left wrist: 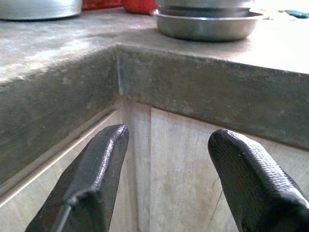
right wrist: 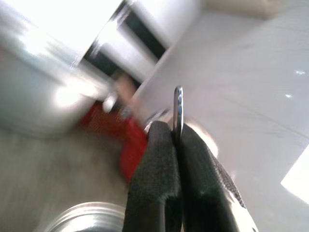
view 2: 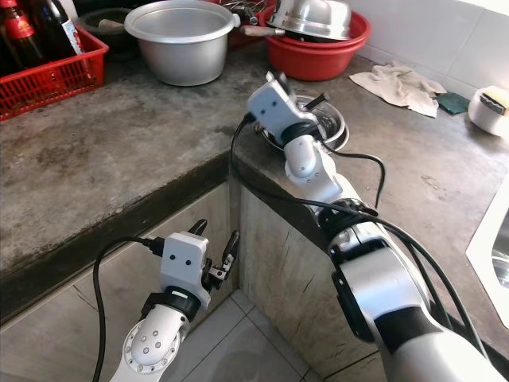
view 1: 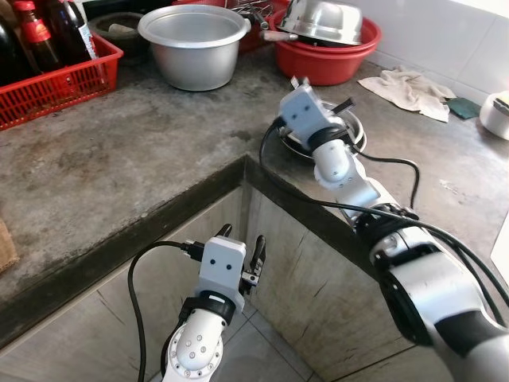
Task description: Kitchen organization
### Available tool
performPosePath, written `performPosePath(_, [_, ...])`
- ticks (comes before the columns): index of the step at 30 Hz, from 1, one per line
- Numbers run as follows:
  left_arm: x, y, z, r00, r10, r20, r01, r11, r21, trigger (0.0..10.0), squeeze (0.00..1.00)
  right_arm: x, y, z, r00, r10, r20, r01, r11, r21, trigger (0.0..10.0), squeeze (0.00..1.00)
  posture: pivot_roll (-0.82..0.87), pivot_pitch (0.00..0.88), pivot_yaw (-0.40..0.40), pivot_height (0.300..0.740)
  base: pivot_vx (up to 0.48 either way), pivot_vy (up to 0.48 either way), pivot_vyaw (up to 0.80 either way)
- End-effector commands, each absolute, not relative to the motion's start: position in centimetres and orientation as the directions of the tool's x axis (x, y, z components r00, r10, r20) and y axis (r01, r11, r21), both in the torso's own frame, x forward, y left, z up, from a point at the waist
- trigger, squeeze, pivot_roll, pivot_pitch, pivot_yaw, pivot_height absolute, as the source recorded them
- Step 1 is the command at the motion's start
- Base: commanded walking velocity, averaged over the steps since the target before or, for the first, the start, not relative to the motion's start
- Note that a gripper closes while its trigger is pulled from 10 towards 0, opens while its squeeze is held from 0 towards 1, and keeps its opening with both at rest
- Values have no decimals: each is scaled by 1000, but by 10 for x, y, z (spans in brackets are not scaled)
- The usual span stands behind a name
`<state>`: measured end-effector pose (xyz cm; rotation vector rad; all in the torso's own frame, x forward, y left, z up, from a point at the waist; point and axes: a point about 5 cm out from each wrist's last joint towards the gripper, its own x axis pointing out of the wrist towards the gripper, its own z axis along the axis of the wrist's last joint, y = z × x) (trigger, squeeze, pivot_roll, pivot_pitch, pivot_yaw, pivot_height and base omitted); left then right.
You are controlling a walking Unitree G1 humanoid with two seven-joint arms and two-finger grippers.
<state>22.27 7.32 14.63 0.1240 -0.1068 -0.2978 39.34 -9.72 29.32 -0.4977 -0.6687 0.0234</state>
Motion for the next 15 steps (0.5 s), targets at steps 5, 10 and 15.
performPosePath(5, [225,70,142,944,-320,81,308,942,134,10000,0,366,-112,311,710,114,695,146,941,-304,0,0,206,101,-86,740,0,0,0])
performPosePath(10, [231,71,143,942,-322,94,308,941,140,10000,0,334,-134,317,679,42,733,182,958,-223,0,0,195,64,-79,740,0,0,0])
performPosePath(15, [236,72,143,940,-323,105,308,941,143,10000,0,313,-150,310,689,-12,725,224,955,-197,0,0,186,34,-70,740,0,0,0])
